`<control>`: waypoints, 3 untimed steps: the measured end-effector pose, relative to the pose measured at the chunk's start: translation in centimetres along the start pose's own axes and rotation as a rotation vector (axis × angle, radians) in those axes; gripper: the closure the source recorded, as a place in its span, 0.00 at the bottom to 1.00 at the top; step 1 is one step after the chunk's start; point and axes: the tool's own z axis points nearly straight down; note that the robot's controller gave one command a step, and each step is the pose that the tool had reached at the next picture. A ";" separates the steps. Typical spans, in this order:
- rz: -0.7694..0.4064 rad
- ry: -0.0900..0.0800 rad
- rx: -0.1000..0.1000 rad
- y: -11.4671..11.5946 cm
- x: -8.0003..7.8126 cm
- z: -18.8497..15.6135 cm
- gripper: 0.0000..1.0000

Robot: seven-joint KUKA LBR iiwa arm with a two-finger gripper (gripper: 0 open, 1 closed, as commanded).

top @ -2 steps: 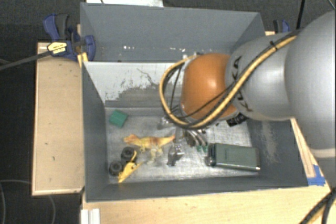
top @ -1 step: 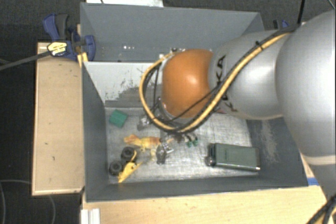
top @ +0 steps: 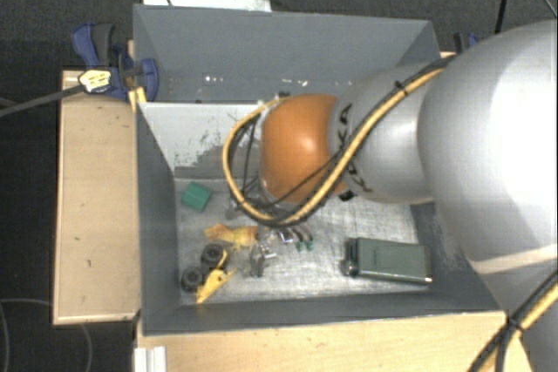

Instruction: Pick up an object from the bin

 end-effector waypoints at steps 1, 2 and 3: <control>-0.126 -0.003 0.000 2.3 -0.9 0.6 1.00; -0.126 -0.003 0.000 2.3 -0.9 0.6 1.00; -0.125 -0.003 0.000 2.3 -0.9 0.5 1.00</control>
Offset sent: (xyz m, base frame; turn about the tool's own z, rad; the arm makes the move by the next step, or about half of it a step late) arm 0.0000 0.0000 0.0000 0.0000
